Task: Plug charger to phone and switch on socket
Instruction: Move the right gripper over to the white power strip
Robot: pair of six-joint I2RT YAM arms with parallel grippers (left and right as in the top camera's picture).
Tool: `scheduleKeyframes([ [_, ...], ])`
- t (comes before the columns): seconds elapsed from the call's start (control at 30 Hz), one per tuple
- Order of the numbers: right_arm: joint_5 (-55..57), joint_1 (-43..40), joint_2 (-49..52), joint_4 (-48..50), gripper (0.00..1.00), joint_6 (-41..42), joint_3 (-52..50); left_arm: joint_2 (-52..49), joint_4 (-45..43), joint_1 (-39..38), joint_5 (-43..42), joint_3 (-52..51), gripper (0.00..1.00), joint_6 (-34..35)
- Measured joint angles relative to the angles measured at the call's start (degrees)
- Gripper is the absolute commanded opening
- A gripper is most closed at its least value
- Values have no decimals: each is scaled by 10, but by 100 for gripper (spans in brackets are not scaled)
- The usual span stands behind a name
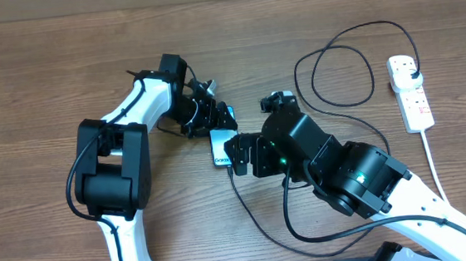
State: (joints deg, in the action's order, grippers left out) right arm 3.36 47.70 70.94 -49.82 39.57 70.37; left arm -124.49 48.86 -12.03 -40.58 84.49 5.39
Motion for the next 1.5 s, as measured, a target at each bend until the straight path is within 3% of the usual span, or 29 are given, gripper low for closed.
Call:
scheduleKeyframes([
  [0.5,30,-2,0,-33,100,24,0,7,-11,-11,29,3,80,7],
  [0.67,49,-28,0,-63,100,37,0,9,-12,-12,26,6,97,10],
  [0.97,61,-162,0,-132,100,73,0,11,-20,-16,30,8,100,18],
  [1.2,55,-344,0,-137,100,56,0,14,-29,-18,57,11,100,18],
  [1.3,36,-428,4,-137,79,33,0,15,-31,-19,67,12,100,18],
  [1.4,5,-509,20,-136,42,15,0,16,-32,-19,79,13,100,18],
  [1.43,-3,-534,29,-135,18,9,0,17,-33,-19,83,14,100,18],
  [1.5,-25,-587,56,-128,4,-7,2,17,-33,-19,93,15,100,17],
])
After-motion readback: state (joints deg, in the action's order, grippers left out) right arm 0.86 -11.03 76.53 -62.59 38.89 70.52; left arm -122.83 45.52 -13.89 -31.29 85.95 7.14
